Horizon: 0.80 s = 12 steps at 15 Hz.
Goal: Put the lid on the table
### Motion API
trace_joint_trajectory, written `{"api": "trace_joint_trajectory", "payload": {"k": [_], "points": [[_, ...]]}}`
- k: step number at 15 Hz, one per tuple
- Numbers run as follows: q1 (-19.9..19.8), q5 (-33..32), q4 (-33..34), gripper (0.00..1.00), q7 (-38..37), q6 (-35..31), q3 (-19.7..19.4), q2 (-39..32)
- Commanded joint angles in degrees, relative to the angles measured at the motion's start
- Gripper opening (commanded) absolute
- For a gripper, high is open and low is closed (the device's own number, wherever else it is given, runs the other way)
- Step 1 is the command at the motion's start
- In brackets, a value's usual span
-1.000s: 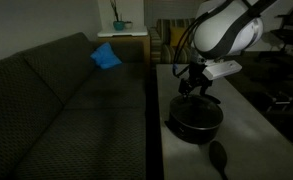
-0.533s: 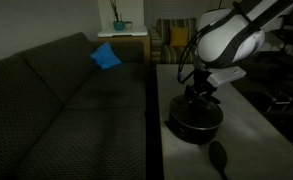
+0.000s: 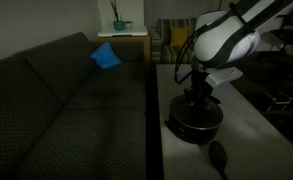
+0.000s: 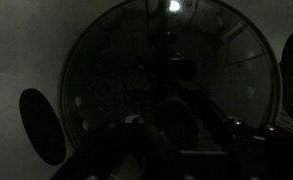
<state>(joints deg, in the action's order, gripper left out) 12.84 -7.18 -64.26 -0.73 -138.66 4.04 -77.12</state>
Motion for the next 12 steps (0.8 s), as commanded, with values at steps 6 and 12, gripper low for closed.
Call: {"api": "trace_joint_trajectory", "payload": {"k": [6, 12], "points": [[0.3, -0.9, -0.7, 0.15, 0.6, 2.5, -0.9, 1.7], [0.3, -1.5, -6.1, 0.15, 1.9, 3.5, -0.5, 6.9]]}}
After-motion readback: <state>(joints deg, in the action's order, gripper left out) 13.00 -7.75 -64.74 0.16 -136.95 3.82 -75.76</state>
